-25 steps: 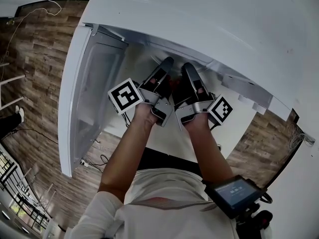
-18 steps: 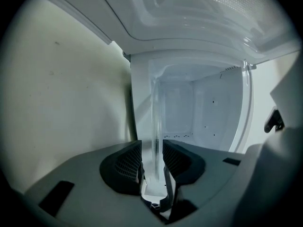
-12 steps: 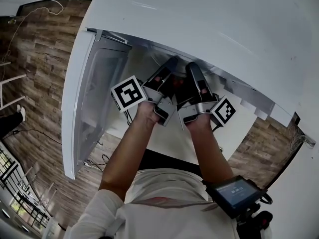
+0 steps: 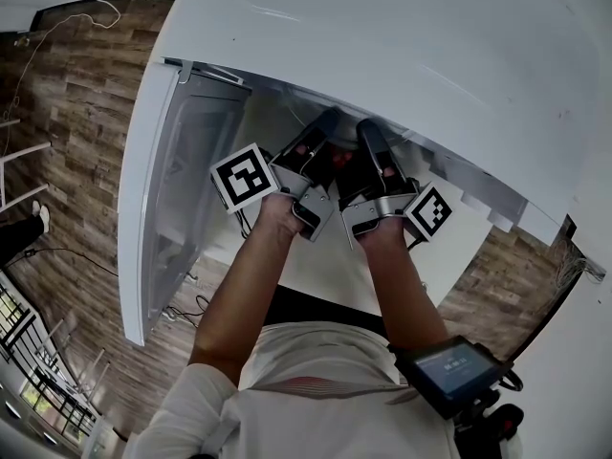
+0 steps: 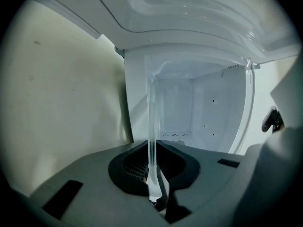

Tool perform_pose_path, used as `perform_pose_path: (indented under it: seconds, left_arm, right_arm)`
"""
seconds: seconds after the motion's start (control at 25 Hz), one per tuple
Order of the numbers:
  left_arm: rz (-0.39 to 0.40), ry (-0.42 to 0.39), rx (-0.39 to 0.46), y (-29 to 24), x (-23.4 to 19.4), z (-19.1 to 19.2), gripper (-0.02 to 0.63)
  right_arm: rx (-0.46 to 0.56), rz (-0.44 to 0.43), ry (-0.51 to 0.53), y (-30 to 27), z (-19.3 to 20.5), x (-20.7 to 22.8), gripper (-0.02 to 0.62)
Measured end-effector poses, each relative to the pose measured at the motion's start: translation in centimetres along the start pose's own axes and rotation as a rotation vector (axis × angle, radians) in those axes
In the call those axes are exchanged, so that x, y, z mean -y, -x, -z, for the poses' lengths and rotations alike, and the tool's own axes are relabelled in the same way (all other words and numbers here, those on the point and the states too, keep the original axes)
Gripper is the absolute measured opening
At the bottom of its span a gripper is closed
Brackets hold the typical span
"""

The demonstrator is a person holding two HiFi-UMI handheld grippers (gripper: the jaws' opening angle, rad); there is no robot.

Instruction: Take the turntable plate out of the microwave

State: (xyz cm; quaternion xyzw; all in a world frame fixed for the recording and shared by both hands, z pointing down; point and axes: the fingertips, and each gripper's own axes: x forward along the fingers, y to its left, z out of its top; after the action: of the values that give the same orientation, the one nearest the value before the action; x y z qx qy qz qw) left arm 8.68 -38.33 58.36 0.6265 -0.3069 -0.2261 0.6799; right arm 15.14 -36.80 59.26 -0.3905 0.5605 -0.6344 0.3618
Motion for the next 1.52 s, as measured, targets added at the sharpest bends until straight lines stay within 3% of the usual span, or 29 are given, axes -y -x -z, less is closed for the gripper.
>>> perform_pose_path:
  seconds: [0.24,1.16,1.52]
  left_arm:
    - [0.011,-0.004,0.000,0.0,0.2,-0.1,0.043]
    - [0.153,-0.047,0.027,0.4,1.6,0.2,0.032]
    - [0.159,-0.060,0.035,0.9,2.4,0.5,0.032]
  right_arm:
    - [0.000,-0.008,0.045,-0.1,0.1,-0.5,0.032]
    - [-0.010,-0.095,0.113,0.2,0.0,-2.1,0.025]
    - [-0.016,-0.109,0.113,0.5,0.3,-2.9,0.025]
